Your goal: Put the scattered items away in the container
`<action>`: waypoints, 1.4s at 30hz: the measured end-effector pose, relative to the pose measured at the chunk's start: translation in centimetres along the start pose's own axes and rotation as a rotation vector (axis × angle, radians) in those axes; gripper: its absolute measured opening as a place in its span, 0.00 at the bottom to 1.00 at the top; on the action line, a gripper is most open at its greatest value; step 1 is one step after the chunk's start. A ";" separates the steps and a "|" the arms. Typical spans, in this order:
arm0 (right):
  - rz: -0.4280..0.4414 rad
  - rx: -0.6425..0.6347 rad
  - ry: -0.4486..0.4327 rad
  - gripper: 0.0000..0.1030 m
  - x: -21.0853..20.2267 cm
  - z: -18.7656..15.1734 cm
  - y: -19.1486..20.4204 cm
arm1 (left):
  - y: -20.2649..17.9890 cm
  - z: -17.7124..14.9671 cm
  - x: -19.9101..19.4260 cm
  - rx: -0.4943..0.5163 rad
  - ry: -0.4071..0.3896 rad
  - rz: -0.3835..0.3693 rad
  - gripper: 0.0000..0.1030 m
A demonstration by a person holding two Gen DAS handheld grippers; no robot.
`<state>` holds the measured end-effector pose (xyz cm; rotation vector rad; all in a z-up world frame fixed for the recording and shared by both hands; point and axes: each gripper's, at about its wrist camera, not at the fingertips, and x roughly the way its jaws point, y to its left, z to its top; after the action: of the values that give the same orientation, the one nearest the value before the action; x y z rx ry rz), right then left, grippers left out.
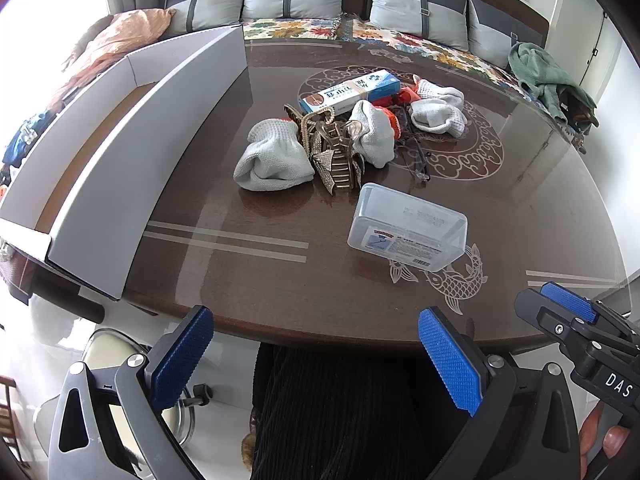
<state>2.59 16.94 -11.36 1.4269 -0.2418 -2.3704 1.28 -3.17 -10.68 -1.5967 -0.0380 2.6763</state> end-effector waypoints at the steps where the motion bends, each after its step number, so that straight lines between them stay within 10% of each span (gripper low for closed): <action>1: 0.000 -0.001 -0.001 0.63 -0.1 0.0 0.0 | 0.0 0.0 -0.1 0.001 -0.001 0.000 1.00; 21: -0.010 -0.024 -0.077 0.63 -2.0 -0.3 0.0 | 0.6 0.7 -0.6 -0.028 -0.036 -0.032 1.00; 30: 0.016 0.014 -0.054 0.63 0.0 0.8 -1.4 | 4.0 9.1 2.5 -0.032 -0.076 -0.008 1.00; 42: 0.035 0.054 0.009 0.63 3.1 1.4 -2.7 | 6.3 14.6 11.0 -0.031 0.060 0.012 1.00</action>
<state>-0.55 18.14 -14.08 1.4449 -0.3283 -2.3453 -16.84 -9.21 -13.68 -1.6902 -0.0695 2.6485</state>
